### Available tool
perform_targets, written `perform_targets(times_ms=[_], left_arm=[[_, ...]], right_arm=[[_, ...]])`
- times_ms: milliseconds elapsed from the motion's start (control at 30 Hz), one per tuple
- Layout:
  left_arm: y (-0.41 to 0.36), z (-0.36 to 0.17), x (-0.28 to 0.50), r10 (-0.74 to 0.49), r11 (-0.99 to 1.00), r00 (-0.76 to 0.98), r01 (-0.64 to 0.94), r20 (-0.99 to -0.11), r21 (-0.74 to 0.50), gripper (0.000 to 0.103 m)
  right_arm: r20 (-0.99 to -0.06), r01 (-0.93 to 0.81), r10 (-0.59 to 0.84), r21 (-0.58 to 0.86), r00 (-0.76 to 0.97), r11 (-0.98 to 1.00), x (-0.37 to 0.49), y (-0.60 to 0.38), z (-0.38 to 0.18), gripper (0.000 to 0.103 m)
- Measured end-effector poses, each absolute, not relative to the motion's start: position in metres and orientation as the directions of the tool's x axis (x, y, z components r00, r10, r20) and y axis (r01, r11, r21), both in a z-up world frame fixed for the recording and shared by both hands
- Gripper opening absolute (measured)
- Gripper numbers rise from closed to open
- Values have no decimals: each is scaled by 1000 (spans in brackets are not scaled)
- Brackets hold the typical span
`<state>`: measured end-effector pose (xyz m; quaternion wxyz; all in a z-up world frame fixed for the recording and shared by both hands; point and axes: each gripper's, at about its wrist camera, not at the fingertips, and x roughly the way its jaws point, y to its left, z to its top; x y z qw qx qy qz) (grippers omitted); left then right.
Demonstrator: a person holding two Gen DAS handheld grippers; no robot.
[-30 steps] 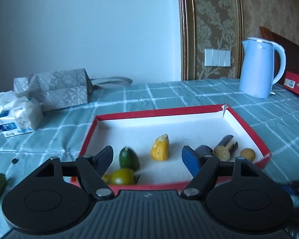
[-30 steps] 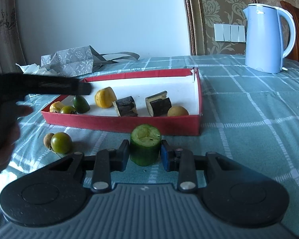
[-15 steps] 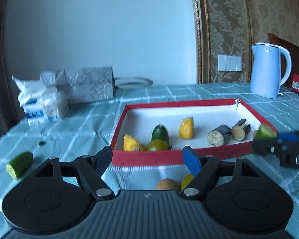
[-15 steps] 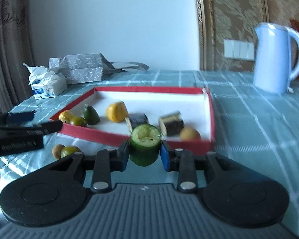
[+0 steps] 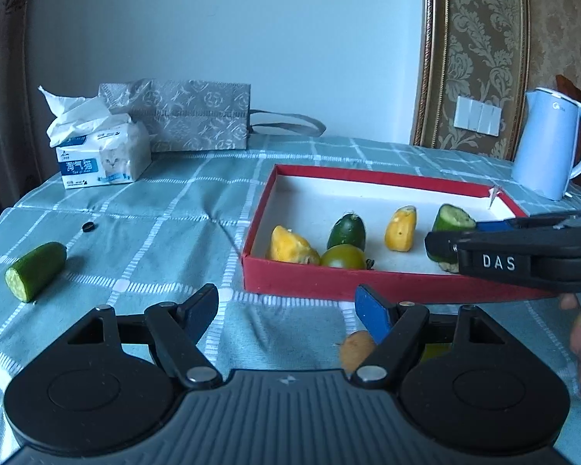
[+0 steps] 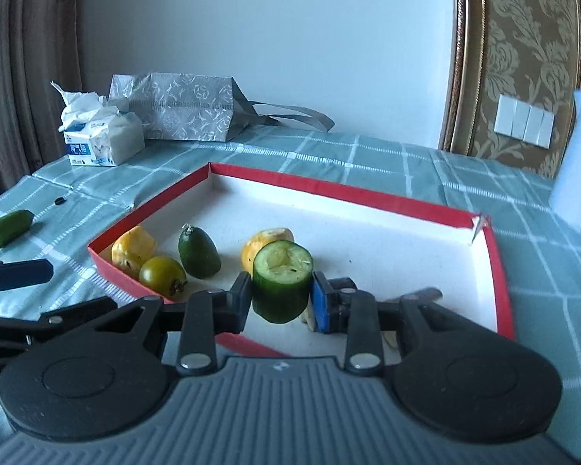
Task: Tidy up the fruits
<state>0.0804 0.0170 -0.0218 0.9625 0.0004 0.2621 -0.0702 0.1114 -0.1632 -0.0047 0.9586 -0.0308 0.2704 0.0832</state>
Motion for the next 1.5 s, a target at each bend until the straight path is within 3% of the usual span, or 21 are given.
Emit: perform_targets(times_ms=[467,567,967,1067,1200,1500], left_arm=[[21,-23,85,-128,992,844,118,-521,-54,77],[21,-23,85,-123,992,845,113,-521,-51,77],[26,-23,82,-129,992,844,107,-521,-73,77],[26,-22,81,-147,989,842,122,-520,-82,77],[21,-23,79,-130,991,847,120,-515,-53,77],[14,-31,84,-51,996,835,84,-548,34,77]], right_arm=[[-512,-186,101,-117,853,976,119,-146,-7,31],[-509,-175,97,-108,855,979,117,-148,-5,36],[-460,-125,129,40,879,991,61,-192,1,36],[-454,-80,119,103,883,991,45,-212,-8,45],[-475,-56,119,144,872,988,38,-222,-17,45],[-472,-135,151,68,869,988,28,-199,-20,45]])
